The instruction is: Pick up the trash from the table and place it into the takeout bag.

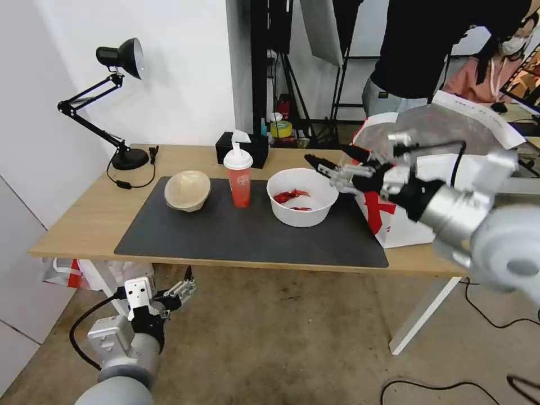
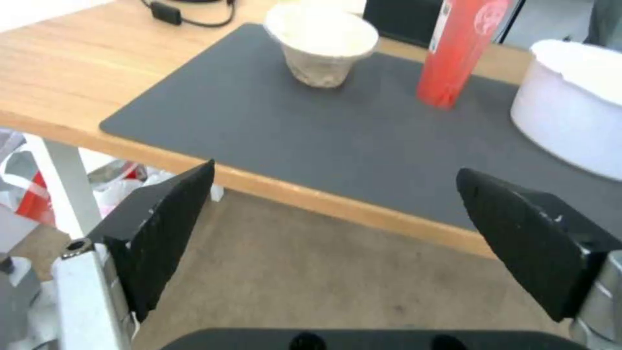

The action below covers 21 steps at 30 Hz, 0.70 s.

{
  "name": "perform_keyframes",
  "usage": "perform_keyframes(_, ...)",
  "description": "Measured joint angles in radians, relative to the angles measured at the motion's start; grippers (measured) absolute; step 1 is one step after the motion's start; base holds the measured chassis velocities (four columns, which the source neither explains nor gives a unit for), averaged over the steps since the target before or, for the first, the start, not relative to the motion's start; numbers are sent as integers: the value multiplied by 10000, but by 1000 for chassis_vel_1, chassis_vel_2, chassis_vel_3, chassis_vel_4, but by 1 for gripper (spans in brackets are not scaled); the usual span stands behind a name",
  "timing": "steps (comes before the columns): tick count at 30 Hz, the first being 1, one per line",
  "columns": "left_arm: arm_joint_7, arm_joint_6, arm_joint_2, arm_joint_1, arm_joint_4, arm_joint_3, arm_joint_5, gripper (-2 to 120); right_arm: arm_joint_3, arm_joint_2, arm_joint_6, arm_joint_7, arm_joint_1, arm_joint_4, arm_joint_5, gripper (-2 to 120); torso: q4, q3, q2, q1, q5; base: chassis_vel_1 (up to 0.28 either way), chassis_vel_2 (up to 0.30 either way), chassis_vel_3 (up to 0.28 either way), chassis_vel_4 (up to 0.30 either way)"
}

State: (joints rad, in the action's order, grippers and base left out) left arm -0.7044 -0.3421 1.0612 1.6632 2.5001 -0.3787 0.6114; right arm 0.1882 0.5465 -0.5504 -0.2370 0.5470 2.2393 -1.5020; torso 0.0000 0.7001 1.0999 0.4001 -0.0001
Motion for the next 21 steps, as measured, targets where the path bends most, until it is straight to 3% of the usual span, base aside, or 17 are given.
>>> perform_keyframes(5,140,179,99,-50,0,-11,-62,100,-791,382,-1405,-1023,-1552,-575,-553,100,-1,0,0,0,2,0,0,0,0)
perform_keyframes(9,176,183,162,-66,-1,14,-105,100,-1357,514,-1897,-1647,-2651,-876,-1499,100,1,0,-1,0,-1,0,0,0,0)
perform_keyframes(21,339,376,360,-131,-2,93,-428,100,-4026,783,-1930,-2814,-5534,-1829,-2931,100,0,-1,0,0,0,0,0,0,0)
